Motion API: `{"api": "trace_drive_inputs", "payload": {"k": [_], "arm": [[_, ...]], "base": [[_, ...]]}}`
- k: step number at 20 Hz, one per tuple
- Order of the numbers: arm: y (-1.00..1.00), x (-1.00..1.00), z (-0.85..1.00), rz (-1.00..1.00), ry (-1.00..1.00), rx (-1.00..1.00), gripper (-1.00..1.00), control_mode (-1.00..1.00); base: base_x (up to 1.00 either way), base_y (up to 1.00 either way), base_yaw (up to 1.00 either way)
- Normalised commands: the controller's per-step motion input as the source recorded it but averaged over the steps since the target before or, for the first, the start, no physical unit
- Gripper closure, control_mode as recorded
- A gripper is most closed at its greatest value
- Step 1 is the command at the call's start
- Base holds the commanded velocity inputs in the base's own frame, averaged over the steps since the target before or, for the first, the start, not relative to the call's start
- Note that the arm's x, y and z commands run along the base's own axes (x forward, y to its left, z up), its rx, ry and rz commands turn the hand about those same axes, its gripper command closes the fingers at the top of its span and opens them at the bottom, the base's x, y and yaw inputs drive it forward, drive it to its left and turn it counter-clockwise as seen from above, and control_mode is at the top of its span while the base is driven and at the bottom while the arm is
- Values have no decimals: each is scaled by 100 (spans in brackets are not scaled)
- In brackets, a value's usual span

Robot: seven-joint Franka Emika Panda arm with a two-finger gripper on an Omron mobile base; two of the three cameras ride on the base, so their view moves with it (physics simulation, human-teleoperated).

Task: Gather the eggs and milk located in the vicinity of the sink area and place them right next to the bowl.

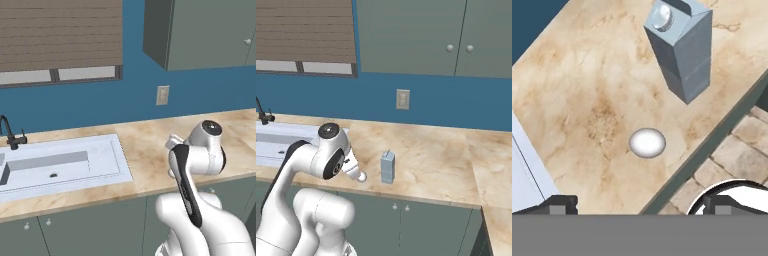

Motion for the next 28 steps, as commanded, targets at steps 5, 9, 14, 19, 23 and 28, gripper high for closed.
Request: {"api": "trace_drive_inputs", "payload": {"k": [5, 9, 14, 19, 23, 28], "arm": [[0, 25, -36, 2, 0, 0, -100, -100], [-3, 18, -31, 3, 2, 0, -100, -100], [-8, 11, -29, 4, 8, 0, -100, -100], [-3, 4, -39, 3, 11, -2, -100, -100], [0, 9, -39, 2, 4, -4, -100, -100], [0, 17, -38, 2, 0, -5, -100, -100]], "base": [[0, 0, 0], [0, 0, 0], [0, 0, 0], [0, 0, 0], [0, 0, 0], [0, 0, 0]]}}
